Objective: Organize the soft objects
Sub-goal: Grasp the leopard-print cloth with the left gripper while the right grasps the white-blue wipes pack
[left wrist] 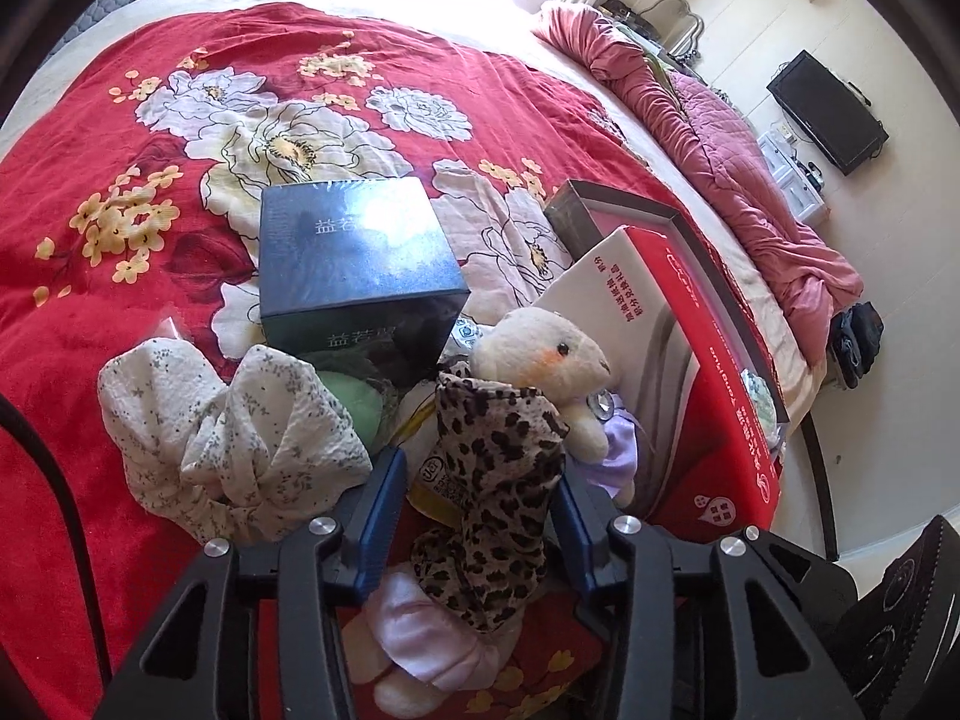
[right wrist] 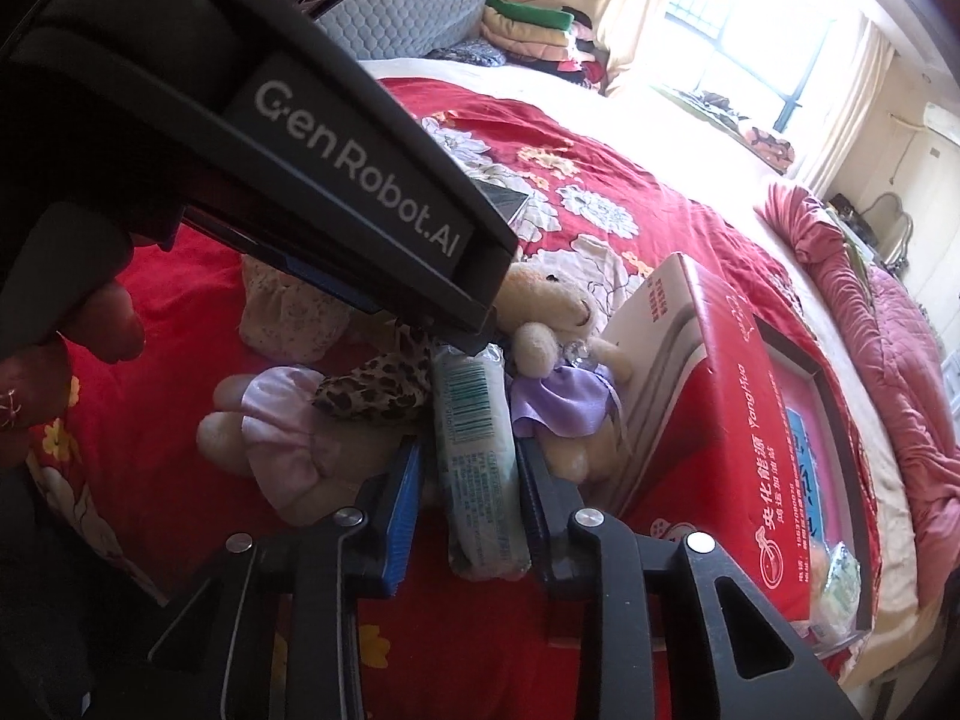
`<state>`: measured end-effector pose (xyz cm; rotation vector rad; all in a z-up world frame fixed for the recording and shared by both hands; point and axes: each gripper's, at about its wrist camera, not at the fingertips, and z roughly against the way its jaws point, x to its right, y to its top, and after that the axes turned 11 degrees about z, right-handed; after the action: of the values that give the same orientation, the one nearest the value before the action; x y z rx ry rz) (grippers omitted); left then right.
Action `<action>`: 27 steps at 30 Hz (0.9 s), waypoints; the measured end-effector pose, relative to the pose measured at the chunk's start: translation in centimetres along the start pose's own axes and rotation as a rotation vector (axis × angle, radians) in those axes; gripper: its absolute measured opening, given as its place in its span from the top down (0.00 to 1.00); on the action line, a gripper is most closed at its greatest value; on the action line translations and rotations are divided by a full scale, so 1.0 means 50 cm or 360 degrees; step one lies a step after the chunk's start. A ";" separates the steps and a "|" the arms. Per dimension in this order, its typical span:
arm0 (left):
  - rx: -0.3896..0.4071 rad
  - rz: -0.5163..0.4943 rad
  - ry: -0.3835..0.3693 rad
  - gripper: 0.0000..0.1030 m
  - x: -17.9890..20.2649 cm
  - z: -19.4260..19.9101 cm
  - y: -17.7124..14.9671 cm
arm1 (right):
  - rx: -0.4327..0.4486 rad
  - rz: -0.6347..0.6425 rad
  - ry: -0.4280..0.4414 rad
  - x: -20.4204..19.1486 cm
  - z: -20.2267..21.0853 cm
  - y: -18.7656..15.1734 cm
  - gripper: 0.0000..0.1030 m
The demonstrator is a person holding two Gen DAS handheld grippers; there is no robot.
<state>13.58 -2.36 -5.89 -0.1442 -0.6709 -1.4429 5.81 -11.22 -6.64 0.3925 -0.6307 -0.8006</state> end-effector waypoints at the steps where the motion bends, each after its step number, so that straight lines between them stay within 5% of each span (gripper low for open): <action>1: -0.0001 0.0013 -0.0011 0.71 -0.002 -0.001 0.001 | 0.0005 -0.0014 0.0024 0.008 0.002 -0.002 0.80; 3: -0.0012 0.0009 -0.0011 0.85 -0.004 -0.006 -0.001 | 0.0039 -0.0063 0.0062 0.025 0.011 -0.007 0.80; 7: 0.0032 0.0011 -0.0039 0.88 -0.002 0.003 -0.005 | 0.0106 -0.0195 0.0160 0.062 0.029 -0.021 0.81; 16: 0.0152 -0.0015 -0.0057 0.90 0.005 0.057 -0.018 | 0.0261 -0.0395 0.0316 0.108 0.060 -0.037 0.81; 27: 0.0241 0.0025 -0.0025 0.90 -0.007 0.108 -0.043 | 0.0348 -0.0472 0.0312 0.109 0.095 -0.038 0.81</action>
<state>9.75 0.22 -2.33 -0.0429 -0.7875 -1.3713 4.57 -17.02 -2.06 0.7679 -0.4829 -0.9636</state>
